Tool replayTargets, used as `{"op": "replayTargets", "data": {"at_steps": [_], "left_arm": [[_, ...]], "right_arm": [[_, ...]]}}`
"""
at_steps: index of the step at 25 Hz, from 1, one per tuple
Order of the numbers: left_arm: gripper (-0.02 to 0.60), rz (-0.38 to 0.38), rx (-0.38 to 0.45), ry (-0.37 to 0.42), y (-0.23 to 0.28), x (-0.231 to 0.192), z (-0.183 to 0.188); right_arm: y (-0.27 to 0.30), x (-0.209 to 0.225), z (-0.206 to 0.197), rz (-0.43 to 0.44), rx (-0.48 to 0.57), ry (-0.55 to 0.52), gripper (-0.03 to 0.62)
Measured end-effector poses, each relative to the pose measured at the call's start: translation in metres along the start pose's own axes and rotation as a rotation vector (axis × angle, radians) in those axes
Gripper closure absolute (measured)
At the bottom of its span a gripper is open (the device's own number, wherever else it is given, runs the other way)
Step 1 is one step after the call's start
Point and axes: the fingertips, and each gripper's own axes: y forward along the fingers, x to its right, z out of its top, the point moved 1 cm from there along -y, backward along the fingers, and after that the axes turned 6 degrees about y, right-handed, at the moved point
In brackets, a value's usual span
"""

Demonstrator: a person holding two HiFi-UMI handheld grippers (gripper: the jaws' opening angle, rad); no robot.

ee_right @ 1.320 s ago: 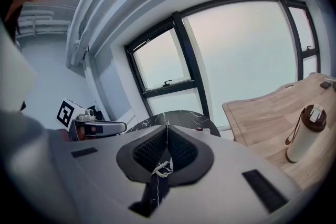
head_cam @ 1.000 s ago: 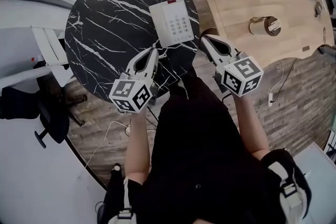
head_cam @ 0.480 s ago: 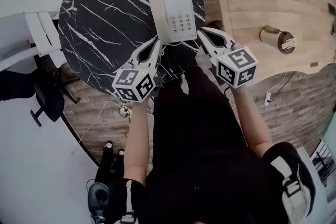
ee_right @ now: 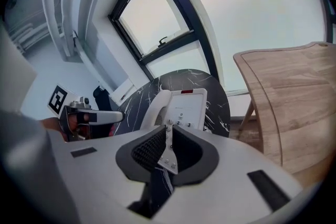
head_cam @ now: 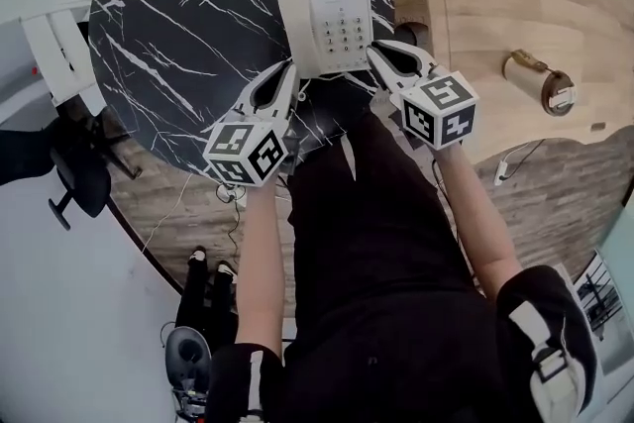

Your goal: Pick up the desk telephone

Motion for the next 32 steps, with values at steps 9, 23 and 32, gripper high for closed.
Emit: {"op": "replayTargets", "data": {"at_steps": [9, 23, 32], "left_arm": [[0.430, -0.033, -0.049, 0.001, 0.026, -0.016, -0.018], [0.274, -0.112, -0.033, -0.043, 0.051, -0.036, -0.017], [0.247, -0.189, -0.051, -0.068, 0.069, -0.041, -0.020]], "right_arm": [[0.013, 0.025, -0.014, -0.081, -0.011, 0.054, 0.558], [0.039, 0.042, -0.022, -0.086, -0.058, 0.102, 0.381], [0.052, 0.050, -0.025, -0.081, -0.081, 0.105, 0.368]]}}
